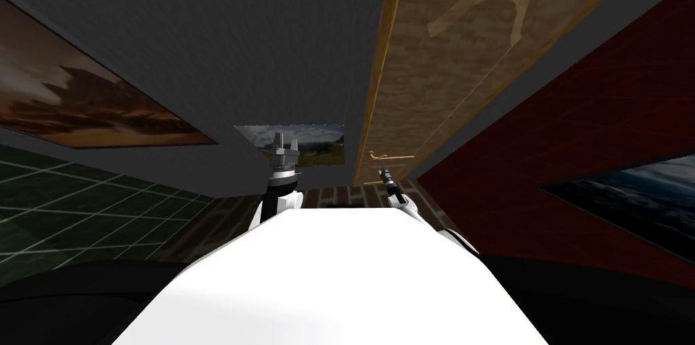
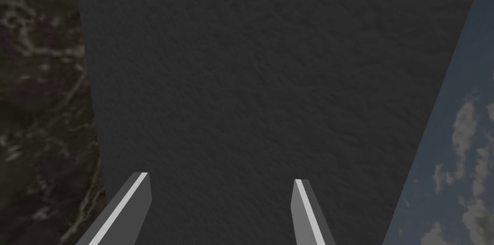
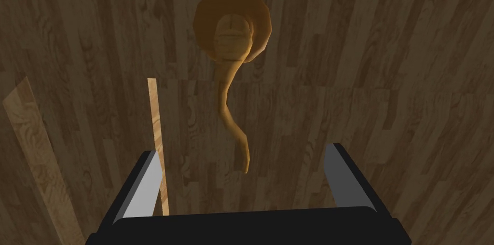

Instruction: Pull the door open

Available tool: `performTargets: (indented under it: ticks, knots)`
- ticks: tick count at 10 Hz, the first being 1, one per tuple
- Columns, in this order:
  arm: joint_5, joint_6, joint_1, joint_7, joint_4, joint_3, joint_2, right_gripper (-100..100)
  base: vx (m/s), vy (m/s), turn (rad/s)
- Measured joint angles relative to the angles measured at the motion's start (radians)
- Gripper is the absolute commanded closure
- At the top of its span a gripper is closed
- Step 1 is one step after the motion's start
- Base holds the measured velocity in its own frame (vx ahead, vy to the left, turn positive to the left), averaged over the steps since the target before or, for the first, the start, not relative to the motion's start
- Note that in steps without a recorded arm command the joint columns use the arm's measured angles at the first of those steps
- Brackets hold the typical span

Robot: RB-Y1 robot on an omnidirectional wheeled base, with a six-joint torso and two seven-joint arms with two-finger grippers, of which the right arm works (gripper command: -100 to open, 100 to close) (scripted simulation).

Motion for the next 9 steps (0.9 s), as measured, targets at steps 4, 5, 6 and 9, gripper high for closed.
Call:
performTargets:
  ticks: [4, 5, 6, 9]
  knots:
    - [-0.018, -0.029, 0.017, -0.020, 0.033, -0.037, -0.027, -100, 0.133, 0.042, 0.134]
    - [-0.023, -0.044, 0.018, -0.024, 0.055, -0.046, -0.032, -100, 0.146, 0.021, 0.276]
    - [-0.029, -0.070, 0.016, -0.037, 0.094, -0.057, -0.046, -100, 0.189, 0.025, 0.204]
    - [-0.042, -0.085, 0.030, -0.051, 0.105, -0.083, -0.066, 100, 0.083, 0.007, 0.047]
